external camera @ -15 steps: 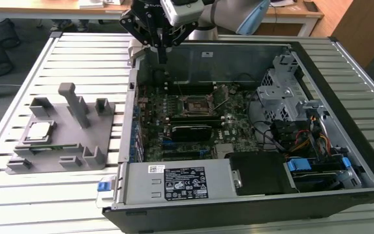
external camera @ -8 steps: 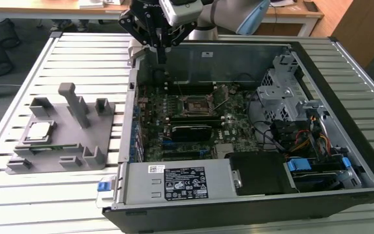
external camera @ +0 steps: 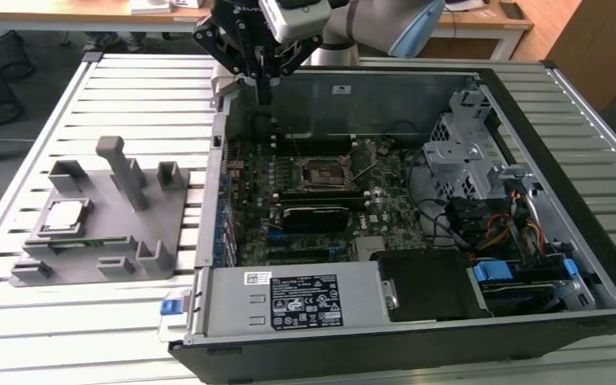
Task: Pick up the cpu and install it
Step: 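Reach for the cpu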
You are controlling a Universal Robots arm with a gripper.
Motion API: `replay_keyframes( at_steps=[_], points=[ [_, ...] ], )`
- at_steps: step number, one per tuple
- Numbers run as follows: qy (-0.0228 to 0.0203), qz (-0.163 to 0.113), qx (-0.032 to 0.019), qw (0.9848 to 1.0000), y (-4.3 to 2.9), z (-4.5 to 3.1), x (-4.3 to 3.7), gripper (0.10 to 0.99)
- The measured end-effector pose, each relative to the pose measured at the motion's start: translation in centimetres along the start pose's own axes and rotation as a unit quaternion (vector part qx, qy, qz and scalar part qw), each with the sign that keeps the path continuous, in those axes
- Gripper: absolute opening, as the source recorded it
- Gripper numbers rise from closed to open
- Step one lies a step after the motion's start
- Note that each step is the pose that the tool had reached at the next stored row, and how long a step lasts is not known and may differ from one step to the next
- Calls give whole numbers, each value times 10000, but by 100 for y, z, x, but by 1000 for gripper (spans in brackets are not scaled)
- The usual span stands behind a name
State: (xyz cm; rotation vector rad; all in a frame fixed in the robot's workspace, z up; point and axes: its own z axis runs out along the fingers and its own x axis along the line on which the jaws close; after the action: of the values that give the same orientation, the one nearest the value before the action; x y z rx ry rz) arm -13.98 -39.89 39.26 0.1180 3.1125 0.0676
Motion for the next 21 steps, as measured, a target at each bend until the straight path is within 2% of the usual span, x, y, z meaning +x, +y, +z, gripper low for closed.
replay_keyframes(
  at_steps=[21],
  points=[
    [0, 0, 0, 10000, -4, 2, 49, 106]
  ],
)
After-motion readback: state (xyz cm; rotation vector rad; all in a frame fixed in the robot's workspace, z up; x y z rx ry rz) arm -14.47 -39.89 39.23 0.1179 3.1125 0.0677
